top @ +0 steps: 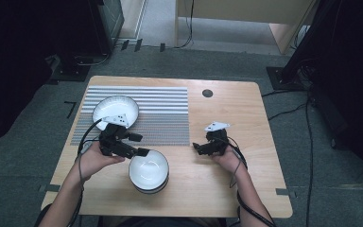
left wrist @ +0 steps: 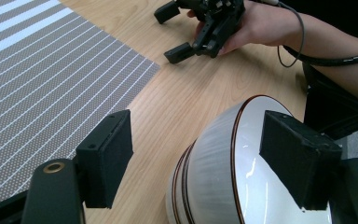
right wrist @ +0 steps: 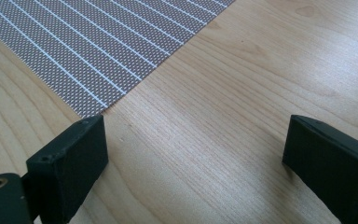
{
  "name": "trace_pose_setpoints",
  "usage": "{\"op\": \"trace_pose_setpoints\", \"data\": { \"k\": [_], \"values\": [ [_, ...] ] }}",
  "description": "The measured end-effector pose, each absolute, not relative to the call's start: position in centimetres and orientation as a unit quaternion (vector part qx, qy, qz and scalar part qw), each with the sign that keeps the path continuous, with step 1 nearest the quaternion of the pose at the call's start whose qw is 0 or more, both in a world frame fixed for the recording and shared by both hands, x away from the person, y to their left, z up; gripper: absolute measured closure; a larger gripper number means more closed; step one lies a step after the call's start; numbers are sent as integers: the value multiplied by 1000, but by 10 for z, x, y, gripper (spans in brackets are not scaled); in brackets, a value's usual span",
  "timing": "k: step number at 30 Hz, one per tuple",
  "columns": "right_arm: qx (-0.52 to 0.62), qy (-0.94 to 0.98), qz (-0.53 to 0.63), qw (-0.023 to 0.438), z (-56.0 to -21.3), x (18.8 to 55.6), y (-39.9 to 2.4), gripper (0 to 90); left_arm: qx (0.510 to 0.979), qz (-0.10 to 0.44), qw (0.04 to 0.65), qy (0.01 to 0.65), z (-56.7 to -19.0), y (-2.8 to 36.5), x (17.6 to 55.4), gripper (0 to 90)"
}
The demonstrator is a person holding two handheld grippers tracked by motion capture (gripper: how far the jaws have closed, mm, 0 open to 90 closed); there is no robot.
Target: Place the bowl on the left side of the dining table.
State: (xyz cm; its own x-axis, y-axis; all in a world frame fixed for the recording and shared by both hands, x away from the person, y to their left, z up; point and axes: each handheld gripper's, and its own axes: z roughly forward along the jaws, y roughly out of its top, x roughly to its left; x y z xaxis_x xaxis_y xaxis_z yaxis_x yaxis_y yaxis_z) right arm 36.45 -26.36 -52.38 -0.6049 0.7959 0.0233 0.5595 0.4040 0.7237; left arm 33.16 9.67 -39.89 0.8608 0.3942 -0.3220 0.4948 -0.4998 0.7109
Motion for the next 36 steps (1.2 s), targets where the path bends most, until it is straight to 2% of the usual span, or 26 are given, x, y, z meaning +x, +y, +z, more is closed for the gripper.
{"op": "trace_pose_setpoints", "data": {
  "k": [6,17,24,36],
  "values": [
    [412,821,357,165,-524,365,-264,60,861,-62,429,265,-404,95,332,262],
    [412,821,358,165,-524,365,-264,60,870,-68,427,235,-410,86,327,282],
    [412,821,358,165,-524,365,-264,60,879,-63,418,221,-415,83,325,427],
    [412,821,358,165,-524,365,-264,60,881,-75,410,223,-421,80,325,577]
  ]
}}
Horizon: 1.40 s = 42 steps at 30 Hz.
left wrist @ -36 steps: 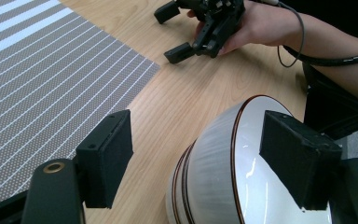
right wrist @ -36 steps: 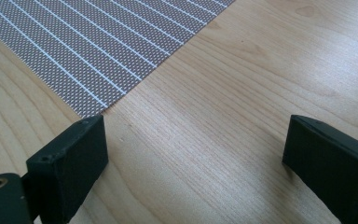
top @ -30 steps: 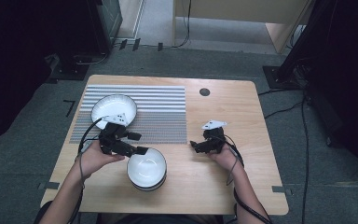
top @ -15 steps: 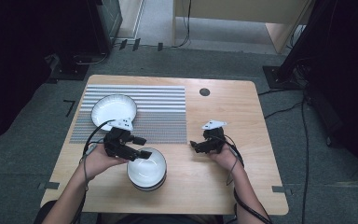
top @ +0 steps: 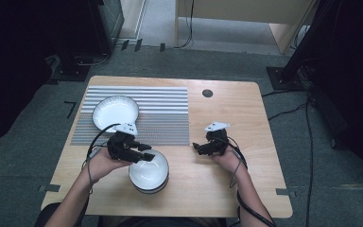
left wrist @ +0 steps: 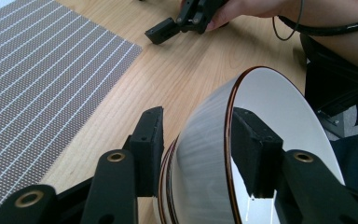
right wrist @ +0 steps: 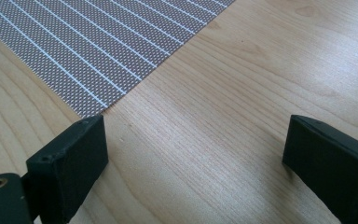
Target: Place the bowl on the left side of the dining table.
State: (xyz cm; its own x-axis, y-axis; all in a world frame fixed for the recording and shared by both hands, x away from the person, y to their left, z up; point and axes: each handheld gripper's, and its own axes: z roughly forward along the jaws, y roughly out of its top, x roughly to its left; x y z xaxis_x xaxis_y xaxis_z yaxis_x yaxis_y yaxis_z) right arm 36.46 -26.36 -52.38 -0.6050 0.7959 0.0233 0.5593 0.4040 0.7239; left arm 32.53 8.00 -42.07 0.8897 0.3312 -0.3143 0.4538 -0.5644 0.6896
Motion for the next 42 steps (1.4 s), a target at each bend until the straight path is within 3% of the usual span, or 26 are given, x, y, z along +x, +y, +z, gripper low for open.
{"op": "trace_pose_setpoints", "data": {
  "k": [15,42],
  "values": [
    [412,821,358,166,-524,365,-264,60,881,-78,403,234,-426,80,328,727],
    [413,821,358,165,-524,365,-264,60,880,-70,417,218,-419,83,325,764]
  ]
}}
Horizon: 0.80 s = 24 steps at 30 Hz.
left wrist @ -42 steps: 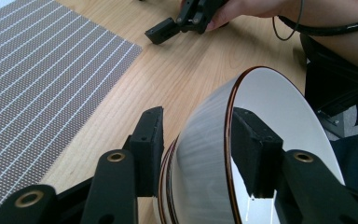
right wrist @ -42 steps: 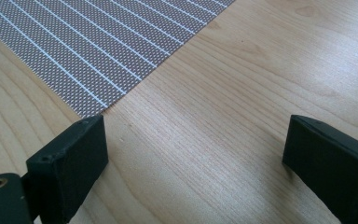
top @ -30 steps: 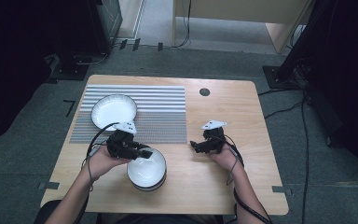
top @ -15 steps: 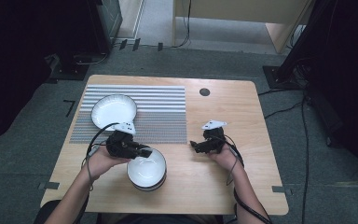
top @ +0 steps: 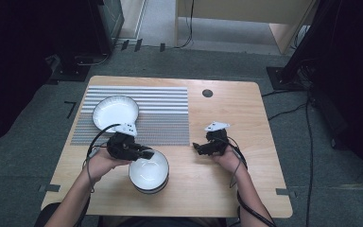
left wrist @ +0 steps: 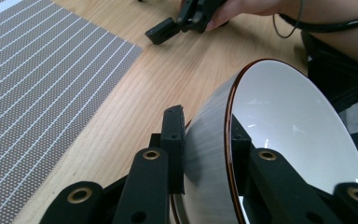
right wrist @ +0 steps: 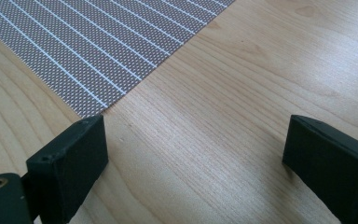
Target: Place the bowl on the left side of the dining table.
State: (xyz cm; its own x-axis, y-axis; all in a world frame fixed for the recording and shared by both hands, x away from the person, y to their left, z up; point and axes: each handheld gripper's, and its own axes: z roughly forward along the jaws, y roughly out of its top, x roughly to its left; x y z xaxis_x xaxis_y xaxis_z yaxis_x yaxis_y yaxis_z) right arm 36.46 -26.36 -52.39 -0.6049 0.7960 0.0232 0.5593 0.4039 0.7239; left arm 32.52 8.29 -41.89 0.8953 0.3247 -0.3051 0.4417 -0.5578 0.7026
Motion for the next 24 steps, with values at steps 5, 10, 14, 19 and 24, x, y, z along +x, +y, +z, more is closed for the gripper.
{"op": "trace_pose_setpoints", "data": {
  "k": [5,10,14,19,24],
  "values": [
    [412,821,357,166,-524,365,-264,60,877,-79,413,232,-414,87,328,763],
    [412,821,358,166,-524,365,-264,60,873,-84,416,242,-410,92,330,765],
    [413,821,357,166,-524,365,-264,60,871,-83,418,245,-406,96,330,765],
    [413,821,357,166,-524,364,-264,60,868,-87,421,248,-403,100,332,765],
    [413,821,357,166,-524,364,-264,60,868,-86,422,249,-400,103,333,764]
  ]
}}
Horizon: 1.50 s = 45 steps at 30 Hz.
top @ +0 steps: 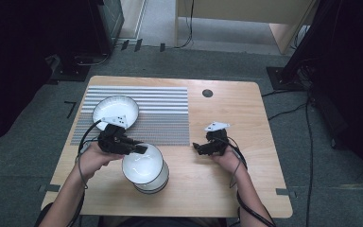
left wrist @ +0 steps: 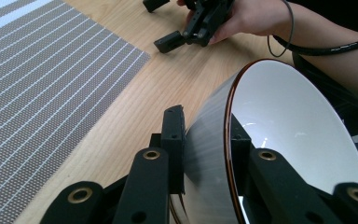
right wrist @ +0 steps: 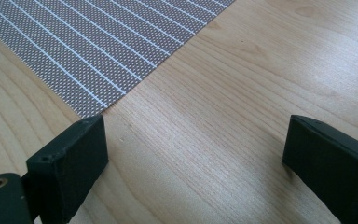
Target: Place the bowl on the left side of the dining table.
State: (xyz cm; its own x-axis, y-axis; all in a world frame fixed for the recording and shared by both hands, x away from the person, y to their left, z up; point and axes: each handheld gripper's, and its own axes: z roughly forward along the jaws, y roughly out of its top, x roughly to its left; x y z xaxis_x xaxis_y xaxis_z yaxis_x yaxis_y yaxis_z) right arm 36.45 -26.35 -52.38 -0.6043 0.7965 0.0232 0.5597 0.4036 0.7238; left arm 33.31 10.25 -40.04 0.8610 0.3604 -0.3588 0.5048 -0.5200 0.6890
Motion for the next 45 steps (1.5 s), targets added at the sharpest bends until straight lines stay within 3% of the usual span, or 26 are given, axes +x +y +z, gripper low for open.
{"op": "trace_pose_setpoints", "data": {
  "k": [45],
  "values": [
    [415,819,358,167,-524,363,-264,63,847,-78,436,293,-390,139,345,756]
  ]
}}
